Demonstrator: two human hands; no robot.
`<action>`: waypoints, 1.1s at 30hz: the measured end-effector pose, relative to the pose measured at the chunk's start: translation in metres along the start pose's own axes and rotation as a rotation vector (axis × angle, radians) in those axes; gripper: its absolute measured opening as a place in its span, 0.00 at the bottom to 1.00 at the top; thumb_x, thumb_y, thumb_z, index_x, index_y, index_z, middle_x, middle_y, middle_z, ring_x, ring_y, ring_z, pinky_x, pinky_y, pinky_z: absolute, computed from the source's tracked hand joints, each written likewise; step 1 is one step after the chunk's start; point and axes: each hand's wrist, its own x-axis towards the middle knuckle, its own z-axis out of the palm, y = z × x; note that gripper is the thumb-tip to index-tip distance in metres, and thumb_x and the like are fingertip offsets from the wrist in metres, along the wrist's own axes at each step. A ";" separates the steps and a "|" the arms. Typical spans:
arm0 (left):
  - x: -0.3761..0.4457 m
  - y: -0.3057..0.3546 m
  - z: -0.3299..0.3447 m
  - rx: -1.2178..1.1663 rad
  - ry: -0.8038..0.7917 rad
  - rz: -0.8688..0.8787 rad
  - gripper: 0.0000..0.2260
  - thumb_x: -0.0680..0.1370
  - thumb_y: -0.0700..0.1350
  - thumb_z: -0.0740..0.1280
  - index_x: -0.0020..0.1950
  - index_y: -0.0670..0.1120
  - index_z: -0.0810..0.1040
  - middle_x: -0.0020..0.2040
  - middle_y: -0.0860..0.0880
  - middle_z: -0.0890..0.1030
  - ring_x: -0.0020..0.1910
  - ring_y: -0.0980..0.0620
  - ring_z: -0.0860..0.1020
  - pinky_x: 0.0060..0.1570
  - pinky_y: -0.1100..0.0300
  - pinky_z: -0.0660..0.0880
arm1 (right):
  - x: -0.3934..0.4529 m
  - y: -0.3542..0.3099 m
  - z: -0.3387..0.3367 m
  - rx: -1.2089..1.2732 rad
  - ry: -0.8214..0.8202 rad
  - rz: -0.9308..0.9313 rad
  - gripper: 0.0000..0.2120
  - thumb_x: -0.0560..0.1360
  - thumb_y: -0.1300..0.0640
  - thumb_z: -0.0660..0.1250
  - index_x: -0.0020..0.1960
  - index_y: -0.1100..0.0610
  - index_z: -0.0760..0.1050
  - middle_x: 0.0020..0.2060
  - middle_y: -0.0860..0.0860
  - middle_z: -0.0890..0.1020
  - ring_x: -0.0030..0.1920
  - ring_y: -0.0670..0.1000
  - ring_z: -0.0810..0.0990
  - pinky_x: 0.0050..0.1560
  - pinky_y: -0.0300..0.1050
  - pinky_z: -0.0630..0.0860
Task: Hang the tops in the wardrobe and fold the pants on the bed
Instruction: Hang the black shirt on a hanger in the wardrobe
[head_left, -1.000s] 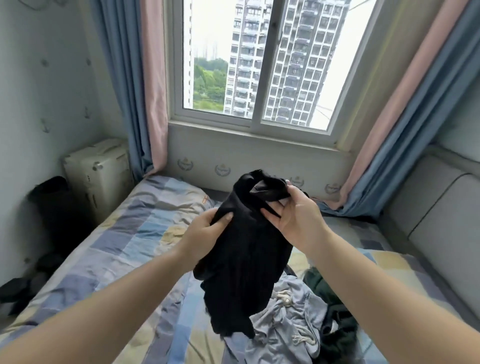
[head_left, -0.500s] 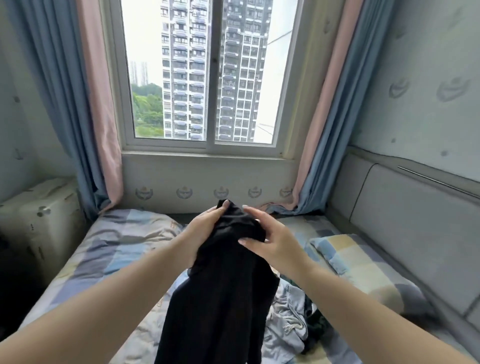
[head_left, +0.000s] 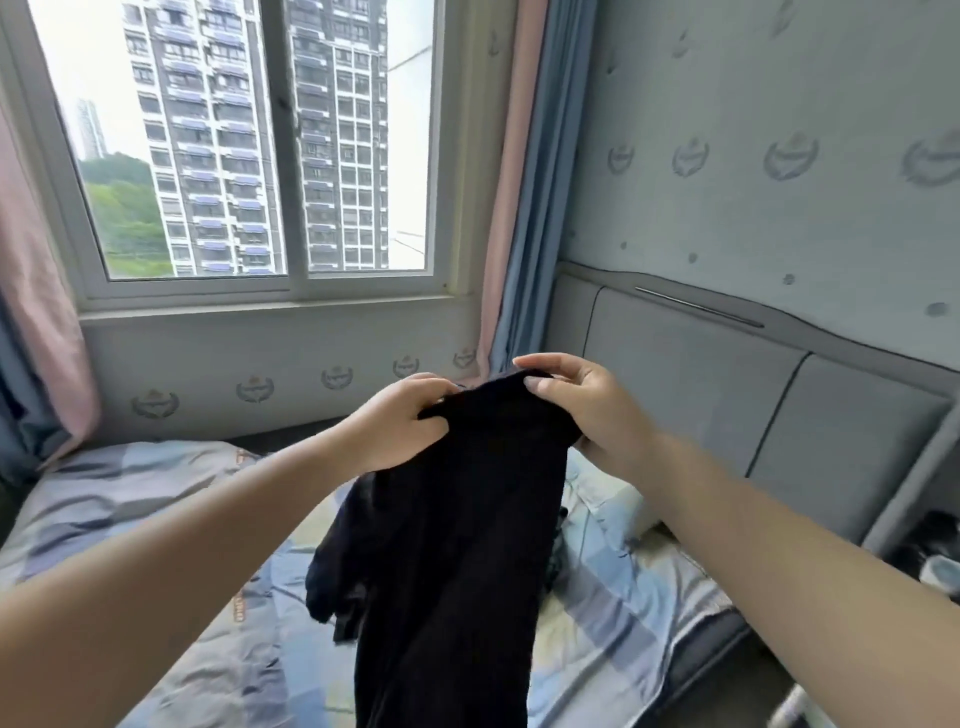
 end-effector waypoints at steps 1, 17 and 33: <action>0.001 0.014 0.004 -0.126 -0.016 0.000 0.18 0.73 0.30 0.62 0.52 0.52 0.77 0.50 0.54 0.78 0.52 0.53 0.78 0.51 0.67 0.72 | -0.010 -0.004 -0.004 -0.032 -0.021 -0.007 0.09 0.75 0.64 0.67 0.49 0.53 0.83 0.40 0.50 0.83 0.38 0.47 0.82 0.36 0.38 0.78; 0.009 0.249 0.147 -0.261 -0.261 0.424 0.11 0.75 0.45 0.69 0.42 0.63 0.77 0.40 0.67 0.81 0.44 0.67 0.78 0.47 0.74 0.72 | -0.272 -0.032 -0.130 -0.281 0.130 0.273 0.15 0.71 0.52 0.71 0.56 0.51 0.75 0.48 0.46 0.83 0.52 0.46 0.82 0.51 0.40 0.79; 0.034 0.341 0.298 -0.168 -0.590 0.632 0.07 0.77 0.49 0.67 0.43 0.62 0.76 0.42 0.58 0.81 0.43 0.61 0.79 0.45 0.68 0.73 | -0.501 -0.060 -0.282 -1.478 0.648 0.602 0.14 0.77 0.39 0.59 0.48 0.47 0.76 0.39 0.44 0.78 0.43 0.48 0.78 0.43 0.45 0.73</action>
